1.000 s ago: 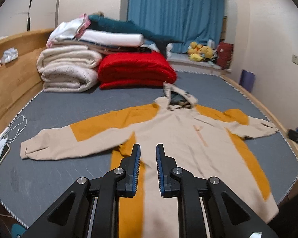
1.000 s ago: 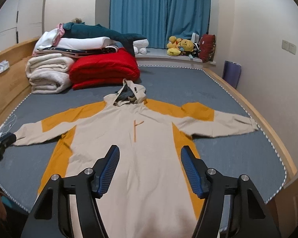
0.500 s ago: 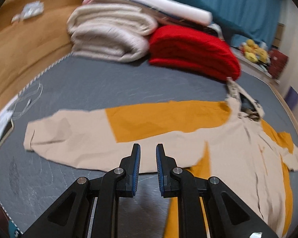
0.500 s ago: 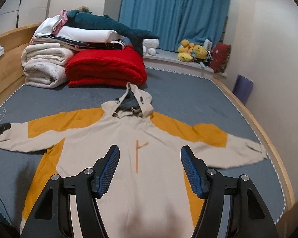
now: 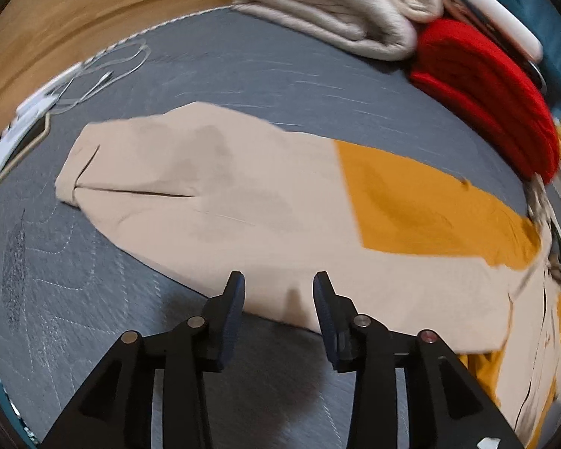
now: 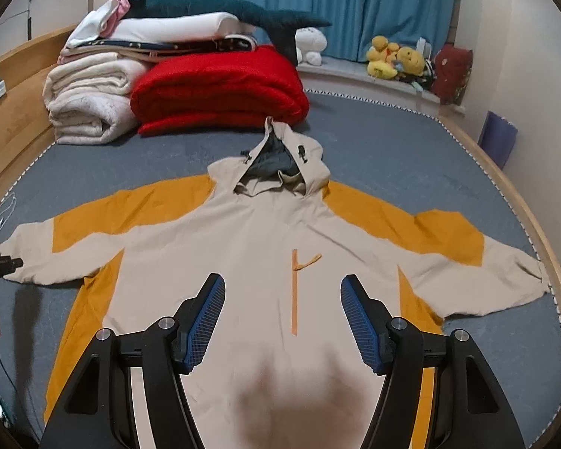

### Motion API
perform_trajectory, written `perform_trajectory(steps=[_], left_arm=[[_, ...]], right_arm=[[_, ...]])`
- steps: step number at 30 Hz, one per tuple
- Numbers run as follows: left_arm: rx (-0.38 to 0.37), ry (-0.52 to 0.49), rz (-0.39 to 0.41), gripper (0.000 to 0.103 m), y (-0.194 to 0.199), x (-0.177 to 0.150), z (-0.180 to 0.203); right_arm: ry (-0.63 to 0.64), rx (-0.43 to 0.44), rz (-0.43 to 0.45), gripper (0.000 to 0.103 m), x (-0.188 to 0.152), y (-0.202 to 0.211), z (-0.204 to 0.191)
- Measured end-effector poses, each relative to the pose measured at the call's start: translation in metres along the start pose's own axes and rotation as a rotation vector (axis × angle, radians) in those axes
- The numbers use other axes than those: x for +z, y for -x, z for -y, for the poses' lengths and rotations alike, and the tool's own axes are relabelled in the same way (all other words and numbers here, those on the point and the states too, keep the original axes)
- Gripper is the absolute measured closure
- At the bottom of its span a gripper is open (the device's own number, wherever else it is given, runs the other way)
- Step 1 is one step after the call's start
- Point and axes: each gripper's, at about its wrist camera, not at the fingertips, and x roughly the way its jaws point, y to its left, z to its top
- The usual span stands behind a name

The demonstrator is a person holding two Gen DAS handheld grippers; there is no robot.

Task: Fold large clothes
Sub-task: 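Move the left tool to the jacket sleeve nearest it and grasp the cuff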

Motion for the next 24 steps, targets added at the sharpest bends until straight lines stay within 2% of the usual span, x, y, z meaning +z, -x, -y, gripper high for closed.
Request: perform_trajectory(steps=[7, 13, 15, 22, 23, 24], left_arm=[[-0.042, 0.270, -0.027, 0.062, -0.018, 0.019, -0.080], [-0.057, 0.490, -0.035, 0.062, -0.032, 0.015, -0.141], [-0.093, 0.546, -0.020, 0.062, -0.034, 0.013, -0.153], [-0.102, 0.575, 0.004, 0.064, -0.034, 0.019, -0.161], [-0.103, 0.574, 0.008, 0.066, -0.035, 0.020, -0.165], [-0.099, 0.573, 0.015, 0.072, -0.035, 0.022, -0.166]], right_arm=[[0.015, 0.006, -0.049, 0.037, -0.006, -0.023, -0.003], [0.048, 0.026, -0.051, 0.037, -0.006, -0.032, -0.014], [0.059, 0.039, -0.057, 0.037, -0.007, -0.035, -0.019], [0.063, 0.063, -0.075, 0.037, -0.010, -0.048, -0.027], [0.060, 0.068, -0.076, 0.037, -0.011, -0.049, -0.028], [0.059, 0.073, -0.075, 0.037, -0.011, -0.050, -0.027]])
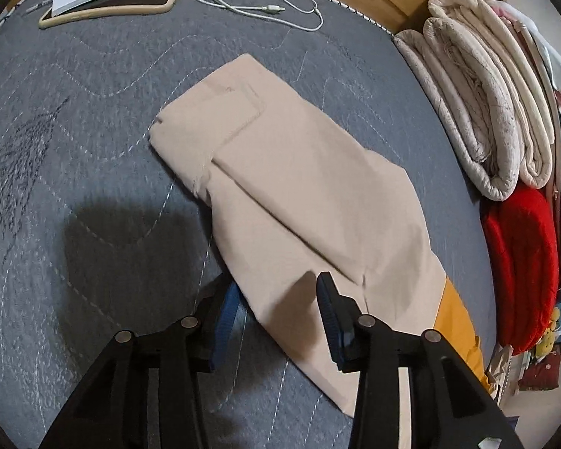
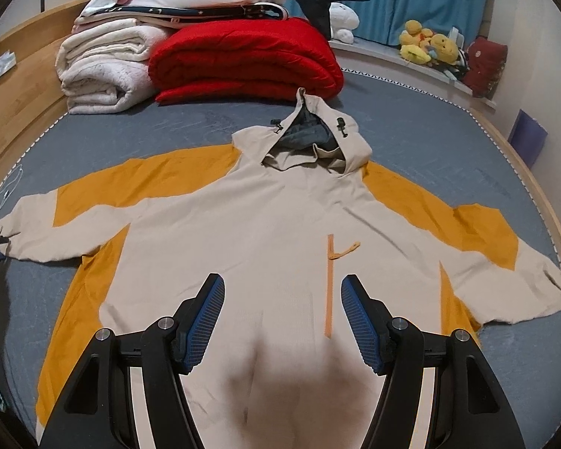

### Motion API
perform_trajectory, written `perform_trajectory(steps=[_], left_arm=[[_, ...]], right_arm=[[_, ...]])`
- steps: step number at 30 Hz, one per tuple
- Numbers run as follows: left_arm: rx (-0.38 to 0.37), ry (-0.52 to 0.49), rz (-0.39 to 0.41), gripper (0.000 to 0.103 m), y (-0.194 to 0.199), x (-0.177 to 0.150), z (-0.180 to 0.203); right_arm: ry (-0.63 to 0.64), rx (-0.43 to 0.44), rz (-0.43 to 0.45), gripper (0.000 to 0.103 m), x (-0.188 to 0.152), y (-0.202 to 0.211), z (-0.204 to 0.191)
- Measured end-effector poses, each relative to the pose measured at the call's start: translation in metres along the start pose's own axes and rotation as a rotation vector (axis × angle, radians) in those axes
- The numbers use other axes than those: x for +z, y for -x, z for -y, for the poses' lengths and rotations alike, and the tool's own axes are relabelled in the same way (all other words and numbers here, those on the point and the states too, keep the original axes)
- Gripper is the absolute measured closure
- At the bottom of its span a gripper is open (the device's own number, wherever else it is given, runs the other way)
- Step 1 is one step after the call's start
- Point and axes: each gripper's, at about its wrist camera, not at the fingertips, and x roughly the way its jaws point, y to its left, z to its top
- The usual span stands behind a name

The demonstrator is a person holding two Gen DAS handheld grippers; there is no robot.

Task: Fold large clothes
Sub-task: 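Move the left tool to the jacket sleeve nearest it and grasp the cuff, then fold the grasped sleeve across the jacket body with the left tool and release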

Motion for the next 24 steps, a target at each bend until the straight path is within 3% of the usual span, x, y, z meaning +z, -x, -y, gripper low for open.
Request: perform_trajectory(steps=[1, 3, 6, 9, 11, 15, 18, 22, 24], left_arm=[[0.003, 0.003, 0.006, 0.076, -0.001, 0.002, 0.000], [0.014, 0.011, 0.019, 0.095, 0.000, 0.003, -0.004], [0.028, -0.016, 0.084, 0.102, 0.016, -0.002, 0.008], [-0.001, -0.137, 0.186, 0.103, 0.049, -0.012, 0.059], [-0.059, -0.234, 0.233, 0.103, 0.073, -0.030, 0.103], [-0.246, -0.487, 0.259, 0.103, 0.120, -0.107, 0.208], [-0.390, -0.703, 0.212, 0.103, 0.144, -0.194, 0.277], [-0.532, -0.928, 0.047, 0.103, 0.147, -0.314, 0.329], [-0.547, -0.996, -0.088, 0.101, 0.129, -0.365, 0.343]], right_arm=[[-0.001, 0.009, -0.002, 0.036, 0.000, -0.001, 0.000], [0.000, 0.028, -0.014, 0.032, -0.001, -0.004, 0.002], [-0.014, 0.035, -0.018, 0.025, -0.002, -0.004, 0.007], [-0.026, 0.044, -0.026, 0.021, 0.000, -0.003, 0.014], [-0.038, 0.068, -0.021, 0.011, 0.002, 0.000, 0.019], [-0.062, 0.084, 0.001, 0.008, 0.004, 0.011, 0.034], [-0.084, 0.075, 0.019, 0.007, 0.003, 0.021, 0.046], [-0.125, 0.058, 0.043, 0.007, -0.002, 0.035, 0.065], [-0.150, 0.058, 0.036, 0.008, -0.005, 0.041, 0.075]])
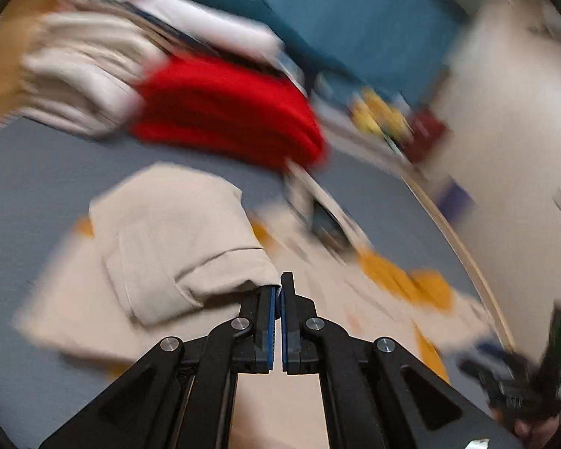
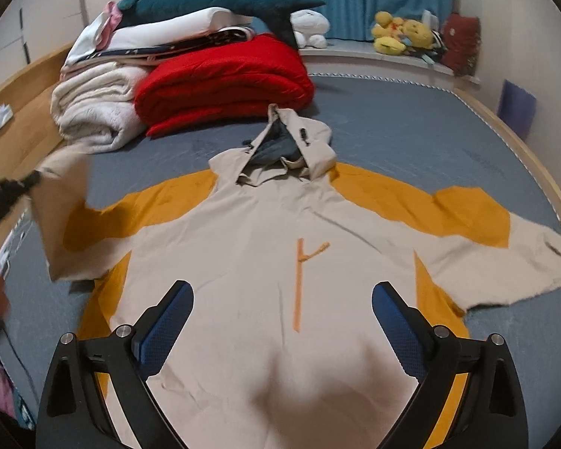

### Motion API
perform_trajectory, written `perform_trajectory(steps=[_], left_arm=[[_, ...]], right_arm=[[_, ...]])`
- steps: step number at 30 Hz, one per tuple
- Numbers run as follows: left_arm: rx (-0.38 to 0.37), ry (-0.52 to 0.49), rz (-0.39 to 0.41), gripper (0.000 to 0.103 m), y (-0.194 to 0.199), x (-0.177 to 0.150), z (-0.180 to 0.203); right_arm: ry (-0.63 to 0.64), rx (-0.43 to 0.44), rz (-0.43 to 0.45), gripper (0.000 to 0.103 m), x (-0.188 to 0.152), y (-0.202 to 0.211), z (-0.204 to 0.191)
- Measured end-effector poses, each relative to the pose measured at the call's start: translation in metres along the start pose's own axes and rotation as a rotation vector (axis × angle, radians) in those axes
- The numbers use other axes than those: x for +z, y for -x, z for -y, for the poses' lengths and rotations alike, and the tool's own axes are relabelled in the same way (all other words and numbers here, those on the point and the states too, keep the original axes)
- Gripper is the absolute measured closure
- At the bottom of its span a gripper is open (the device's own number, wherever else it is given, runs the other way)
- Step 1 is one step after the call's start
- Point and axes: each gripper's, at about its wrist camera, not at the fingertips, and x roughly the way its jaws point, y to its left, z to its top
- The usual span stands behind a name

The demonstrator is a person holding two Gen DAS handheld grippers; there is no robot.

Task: Fold large clothes
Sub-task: 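Fold the grasped sleeve across the jacket body with the left tool and release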

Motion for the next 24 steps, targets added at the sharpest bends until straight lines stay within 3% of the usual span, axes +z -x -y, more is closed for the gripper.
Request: perform_trajectory(steps=[2, 5, 8, 9, 11, 14, 17, 20, 22, 24], left_arm=[[-0.042, -0.019, -0.187, 0.098, -0.047, -0.028, 0.028], [-0.045, 0.004, -0.312, 0.097, -0.071, -0.048, 0.037], [-0.009, 0.004, -0.272, 0.092, -0.042, -0.031, 0.037], [0.017, 0.018, -0.237, 0.082, -0.025, -0.022, 0.033], [0.083, 0.081, -0.184, 0.071, 0.002, -0.002, 0.019], [0.114, 0.207, -0.176, 0.071, 0.027, -0.003, -0.011], [0.104, 0.270, -0.212, 0.071, 0.015, -0.018, -0.034], [0.110, 0.282, -0.315, 0.073, -0.025, -0.034, -0.046], [0.062, 0.278, -0.372, 0.073, -0.054, -0.033, -0.053], [0.106, 0.245, -0.384, 0.074, -0.060, -0.031, -0.059]], right_arm=[[-0.020, -0.017, 0.001, 0.015, -0.002, 0.006, 0.008], [-0.043, -0.017, -0.001, 0.029, -0.006, 0.011, 0.017], [-0.069, -0.017, -0.017, 0.040, -0.012, 0.011, 0.027], [-0.085, -0.004, -0.025, 0.043, -0.012, 0.011, 0.031], [-0.102, 0.022, -0.031, 0.056, -0.011, 0.011, 0.034], [-0.109, 0.040, -0.025, 0.065, -0.011, 0.011, 0.034], [-0.112, 0.070, -0.036, 0.068, -0.012, 0.003, 0.027], [-0.090, 0.112, -0.036, 0.072, -0.015, -0.006, 0.013], [-0.057, 0.132, -0.029, 0.072, -0.017, -0.011, 0.000], [-0.011, 0.177, -0.018, 0.072, -0.022, -0.019, -0.016]])
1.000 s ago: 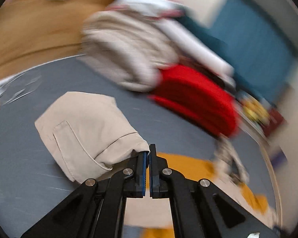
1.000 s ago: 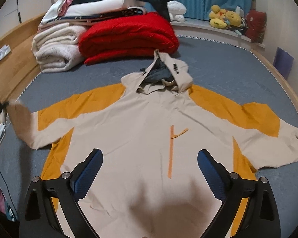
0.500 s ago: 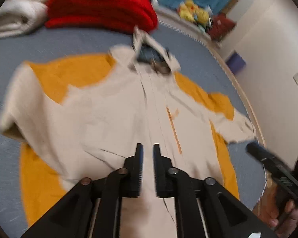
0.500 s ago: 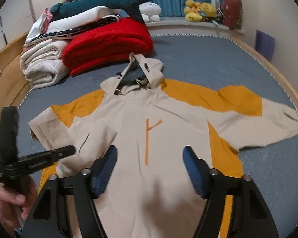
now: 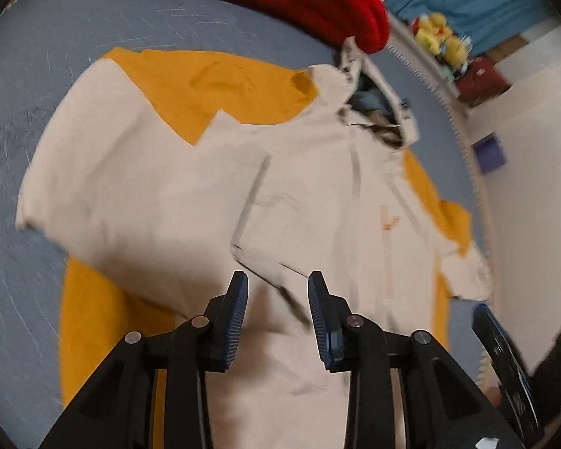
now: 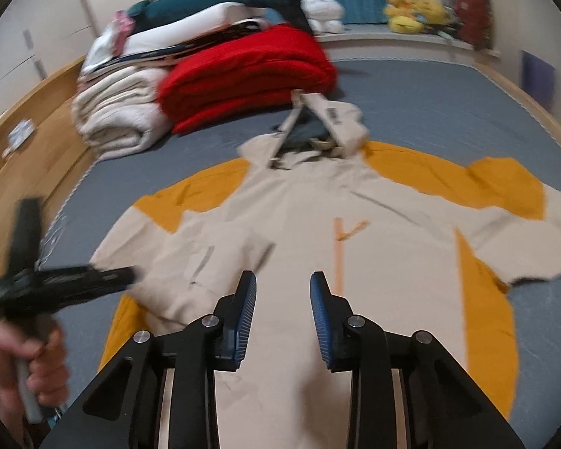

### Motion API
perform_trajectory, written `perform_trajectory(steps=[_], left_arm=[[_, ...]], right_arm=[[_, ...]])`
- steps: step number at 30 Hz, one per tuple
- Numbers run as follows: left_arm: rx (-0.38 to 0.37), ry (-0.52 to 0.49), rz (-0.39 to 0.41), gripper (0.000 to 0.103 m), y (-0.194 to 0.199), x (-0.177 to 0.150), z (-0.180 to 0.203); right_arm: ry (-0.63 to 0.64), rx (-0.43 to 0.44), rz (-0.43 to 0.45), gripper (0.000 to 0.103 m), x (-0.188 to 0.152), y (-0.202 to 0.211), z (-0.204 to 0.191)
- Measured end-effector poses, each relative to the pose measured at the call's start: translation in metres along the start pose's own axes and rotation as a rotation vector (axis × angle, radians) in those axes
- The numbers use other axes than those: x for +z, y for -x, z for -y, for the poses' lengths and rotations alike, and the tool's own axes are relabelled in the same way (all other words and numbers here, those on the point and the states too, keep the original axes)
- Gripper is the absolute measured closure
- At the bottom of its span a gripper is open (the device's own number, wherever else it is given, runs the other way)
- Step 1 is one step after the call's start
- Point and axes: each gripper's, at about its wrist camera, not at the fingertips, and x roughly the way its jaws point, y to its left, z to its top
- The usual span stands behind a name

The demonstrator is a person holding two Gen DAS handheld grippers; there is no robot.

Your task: Fold large clothes

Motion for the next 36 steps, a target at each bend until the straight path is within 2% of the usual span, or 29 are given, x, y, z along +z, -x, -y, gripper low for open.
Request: perform_trajectory(steps=[3, 6, 9, 12, 14, 17, 21, 24, 26, 27, 29, 32, 34, 36], left_arm=[[0.058, -0.042, 0.063, 0.074, 0.012, 0.005, -0.008], [0.083, -0.069, 0.138, 0.074, 0.027, 0.013, -0.013], [0.055, -0.038, 0.209, 0.074, 0.042, 0.023, -0.029], [0.033, -0.021, 0.237, 0.074, 0.049, 0.030, -0.038], [0.048, -0.018, 0.252, 0.074, 0.050, 0.033, -0.043], [0.076, -0.006, 0.257, 0.074, 0.054, 0.037, -0.054], [0.046, 0.035, 0.250, 0.074, 0.059, 0.040, -0.068], [0.051, 0.042, 0.253, 0.074, 0.061, 0.041, -0.074], [0.056, 0.057, 0.257, 0.074, 0.062, 0.042, -0.079], [0.061, 0.074, 0.261, 0.074, 0.062, 0.044, -0.084], [0.066, 0.105, 0.268, 0.074, 0.063, 0.046, -0.090], [0.060, 0.126, 0.275, 0.074, 0.064, 0.047, -0.093], [0.068, 0.108, 0.271, 0.074, 0.062, 0.047, -0.089], [0.079, 0.078, 0.266, 0.074, 0.059, 0.045, -0.082]], right_arm=[[0.067, 0.026, -0.021, 0.071, -0.005, -0.016, -0.018], [0.129, 0.047, -0.049, 0.065, -0.006, -0.034, -0.039], [0.174, 0.065, -0.083, 0.061, -0.006, -0.054, -0.059], [0.205, 0.090, -0.139, 0.061, -0.010, -0.079, -0.079], [0.254, 0.093, -0.181, 0.061, -0.017, -0.095, -0.092], [0.340, 0.066, -0.228, 0.061, -0.031, -0.115, -0.107], [0.389, 0.015, -0.266, 0.061, -0.043, -0.138, -0.106], [0.398, 0.010, -0.278, 0.067, -0.045, -0.145, -0.104], [0.414, -0.006, -0.277, 0.087, -0.045, -0.149, -0.105], [0.419, -0.016, -0.271, 0.090, -0.044, -0.149, -0.106], [0.396, -0.015, -0.251, 0.097, -0.039, -0.148, -0.105], [0.265, 0.020, -0.199, 0.099, -0.022, -0.136, -0.087], [0.146, 0.038, -0.129, 0.099, -0.008, -0.121, -0.065], [-0.020, 0.030, 0.000, 0.099, 0.003, -0.096, -0.031]])
